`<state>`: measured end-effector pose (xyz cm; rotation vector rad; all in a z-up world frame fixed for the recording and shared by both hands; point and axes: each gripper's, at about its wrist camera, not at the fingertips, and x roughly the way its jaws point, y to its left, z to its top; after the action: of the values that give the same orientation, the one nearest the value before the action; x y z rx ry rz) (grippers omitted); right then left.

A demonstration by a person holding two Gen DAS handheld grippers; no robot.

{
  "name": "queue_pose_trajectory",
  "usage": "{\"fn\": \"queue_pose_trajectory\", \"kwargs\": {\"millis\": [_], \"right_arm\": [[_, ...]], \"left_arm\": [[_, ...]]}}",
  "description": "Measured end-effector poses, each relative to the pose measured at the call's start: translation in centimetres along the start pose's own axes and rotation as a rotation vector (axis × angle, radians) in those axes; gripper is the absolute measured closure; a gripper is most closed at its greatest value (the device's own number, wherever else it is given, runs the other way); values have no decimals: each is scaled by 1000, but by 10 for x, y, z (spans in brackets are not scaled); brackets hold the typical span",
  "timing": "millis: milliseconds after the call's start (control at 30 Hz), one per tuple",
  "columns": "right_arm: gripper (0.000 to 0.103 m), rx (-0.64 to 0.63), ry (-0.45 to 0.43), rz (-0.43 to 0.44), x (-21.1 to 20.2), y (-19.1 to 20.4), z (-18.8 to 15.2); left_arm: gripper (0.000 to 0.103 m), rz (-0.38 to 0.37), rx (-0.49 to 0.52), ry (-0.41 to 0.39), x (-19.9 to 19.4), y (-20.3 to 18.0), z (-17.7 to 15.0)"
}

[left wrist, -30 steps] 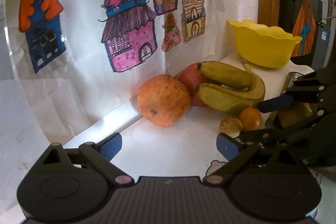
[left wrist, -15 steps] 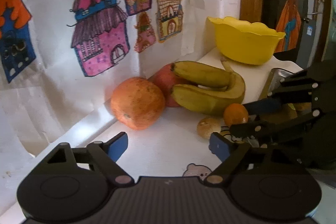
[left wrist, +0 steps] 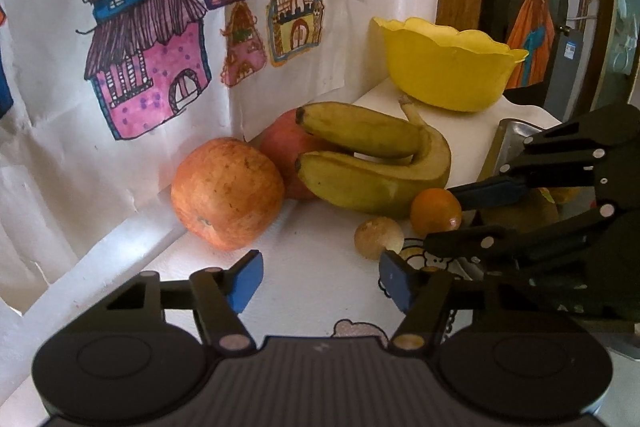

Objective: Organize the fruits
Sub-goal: 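Close the right tool on the orange mandarin while the left tool grasps the small brown fruit, then lift and carry the mandarin in the right tool over the tray while the left tool carries its fruit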

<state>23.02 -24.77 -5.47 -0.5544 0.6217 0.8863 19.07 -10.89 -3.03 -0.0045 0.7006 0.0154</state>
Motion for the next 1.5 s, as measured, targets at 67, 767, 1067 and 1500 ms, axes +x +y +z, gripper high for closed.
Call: {"fn": "queue_pose_trajectory", "kwargs": {"millis": [67,767,1067,1500], "right_arm": [[71,-2,-1,0,0,0,0],[68,91,-17,80,1,-11,-3],[65,79,44,98,14,-11,7],[69,68,-14,67,-4,-13,6]], "left_arm": [[35,7,-9,1,4,-1,1],[34,29,31,6,3,-4,-3],[32,49,24,16,-4,4,-6],[31,-12,26,-1,-1,-4,-1]]}}
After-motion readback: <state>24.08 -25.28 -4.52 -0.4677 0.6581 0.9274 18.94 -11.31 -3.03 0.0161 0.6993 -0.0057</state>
